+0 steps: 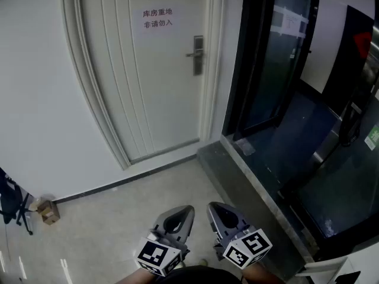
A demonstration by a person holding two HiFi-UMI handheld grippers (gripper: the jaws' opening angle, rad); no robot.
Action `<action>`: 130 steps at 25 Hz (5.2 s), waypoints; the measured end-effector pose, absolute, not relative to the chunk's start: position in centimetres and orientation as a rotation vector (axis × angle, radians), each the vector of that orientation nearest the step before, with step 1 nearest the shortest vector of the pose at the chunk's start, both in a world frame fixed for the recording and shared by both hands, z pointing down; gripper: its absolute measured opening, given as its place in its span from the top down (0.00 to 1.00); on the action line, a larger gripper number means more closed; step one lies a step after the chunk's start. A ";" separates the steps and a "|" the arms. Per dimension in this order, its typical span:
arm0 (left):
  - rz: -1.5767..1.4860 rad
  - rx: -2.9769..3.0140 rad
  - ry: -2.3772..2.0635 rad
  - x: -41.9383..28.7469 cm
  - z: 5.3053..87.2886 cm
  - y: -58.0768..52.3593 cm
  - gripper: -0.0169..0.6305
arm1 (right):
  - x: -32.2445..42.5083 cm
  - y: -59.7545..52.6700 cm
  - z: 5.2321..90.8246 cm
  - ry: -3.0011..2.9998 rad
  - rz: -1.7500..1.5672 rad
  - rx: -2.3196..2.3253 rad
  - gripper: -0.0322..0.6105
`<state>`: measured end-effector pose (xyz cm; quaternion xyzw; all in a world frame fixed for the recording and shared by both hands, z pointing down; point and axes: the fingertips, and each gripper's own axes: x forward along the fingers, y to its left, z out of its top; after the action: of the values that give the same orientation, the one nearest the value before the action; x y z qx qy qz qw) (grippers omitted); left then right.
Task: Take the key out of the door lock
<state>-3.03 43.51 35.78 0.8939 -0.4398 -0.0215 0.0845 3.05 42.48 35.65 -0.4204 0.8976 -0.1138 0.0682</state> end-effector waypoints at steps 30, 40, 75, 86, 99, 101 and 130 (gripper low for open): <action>-0.091 2.659 -1.348 -0.3 36.7 36.0 0.96 | 6.6 35.1 36.6 2.693 -0.313 -1.261 0.93; -0.099 2.739 -1.256 -3.1 35.9 25.2 0.96 | 3.3 24.8 36.0 2.653 -0.281 -1.345 0.93; -0.115 2.711 -1.318 0.9 34.8 -3.6 0.96 | 6.8 -5.4 34.2 2.727 -0.153 -1.300 0.92; -0.115 2.673 -1.397 3.5 34.4 -11.3 0.96 | 9.4 -13.7 33.9 2.773 -0.093 -1.243 0.92; -0.098 2.706 -1.347 3.3 35.4 -23.1 0.96 | 8.3 -27.4 33.3 2.780 0.167 -1.347 0.92; -0.104 2.713 -1.343 2.9 35.2 -25.4 0.96 | 7.8 -29.8 33.6 2.784 0.160 -1.361 0.92; 0.003 2.622 -1.358 -3.2 39.7 -39.6 0.96 | 2.6 -55.9 39.3 2.458 2.201 -1.696 0.79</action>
<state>-3.20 -39.64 39.69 0.8840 -0.4579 0.0010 0.0945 2.55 -55.88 39.27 -0.4389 0.6359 0.5696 -0.2804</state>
